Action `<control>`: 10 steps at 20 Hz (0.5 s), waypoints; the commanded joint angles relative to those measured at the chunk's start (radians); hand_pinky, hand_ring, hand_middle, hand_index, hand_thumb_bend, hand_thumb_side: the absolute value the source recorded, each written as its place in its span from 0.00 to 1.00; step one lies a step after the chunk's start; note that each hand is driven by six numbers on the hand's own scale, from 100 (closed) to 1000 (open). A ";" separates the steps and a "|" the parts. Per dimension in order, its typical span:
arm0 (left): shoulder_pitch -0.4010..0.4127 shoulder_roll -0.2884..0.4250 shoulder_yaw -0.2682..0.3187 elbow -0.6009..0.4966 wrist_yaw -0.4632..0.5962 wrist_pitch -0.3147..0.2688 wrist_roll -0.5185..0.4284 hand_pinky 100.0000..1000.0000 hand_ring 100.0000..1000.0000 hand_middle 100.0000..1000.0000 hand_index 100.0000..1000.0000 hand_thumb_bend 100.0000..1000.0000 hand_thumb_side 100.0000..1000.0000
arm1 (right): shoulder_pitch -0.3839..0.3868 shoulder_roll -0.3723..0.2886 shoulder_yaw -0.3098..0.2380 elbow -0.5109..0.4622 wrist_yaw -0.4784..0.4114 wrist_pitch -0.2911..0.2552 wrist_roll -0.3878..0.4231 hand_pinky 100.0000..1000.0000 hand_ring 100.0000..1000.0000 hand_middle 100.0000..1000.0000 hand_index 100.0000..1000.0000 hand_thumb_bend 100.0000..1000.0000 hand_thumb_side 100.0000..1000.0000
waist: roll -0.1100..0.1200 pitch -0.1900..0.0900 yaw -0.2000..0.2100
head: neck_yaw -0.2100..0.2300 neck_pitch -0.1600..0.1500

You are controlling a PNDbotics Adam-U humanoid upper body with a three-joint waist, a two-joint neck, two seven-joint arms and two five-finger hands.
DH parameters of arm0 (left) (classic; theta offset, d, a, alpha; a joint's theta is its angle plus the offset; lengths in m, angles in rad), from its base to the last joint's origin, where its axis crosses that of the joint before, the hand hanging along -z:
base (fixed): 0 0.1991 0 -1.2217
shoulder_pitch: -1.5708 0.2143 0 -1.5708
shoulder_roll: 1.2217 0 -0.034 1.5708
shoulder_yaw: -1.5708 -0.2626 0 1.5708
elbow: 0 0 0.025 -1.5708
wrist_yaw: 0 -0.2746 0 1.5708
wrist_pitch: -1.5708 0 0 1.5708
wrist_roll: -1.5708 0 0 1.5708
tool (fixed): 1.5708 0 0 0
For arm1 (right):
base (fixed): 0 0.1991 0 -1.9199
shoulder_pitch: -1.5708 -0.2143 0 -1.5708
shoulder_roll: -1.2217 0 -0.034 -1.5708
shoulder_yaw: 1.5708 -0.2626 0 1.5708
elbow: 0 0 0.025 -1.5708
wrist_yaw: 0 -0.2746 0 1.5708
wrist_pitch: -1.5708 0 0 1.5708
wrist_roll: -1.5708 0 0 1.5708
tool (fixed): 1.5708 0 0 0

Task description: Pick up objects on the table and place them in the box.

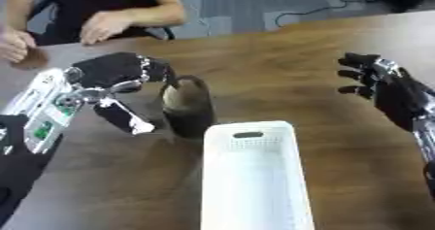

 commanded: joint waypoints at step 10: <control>-0.024 -0.023 -0.014 0.016 -0.003 -0.016 -0.013 0.00 0.00 0.65 0.75 0.24 0.29 | -0.024 -0.004 -0.003 -0.018 -0.003 -0.003 0.000 0.82 0.98 0.98 1.00 0.00 1.00 | -0.008 -0.015 -0.006 | -0.001 -0.022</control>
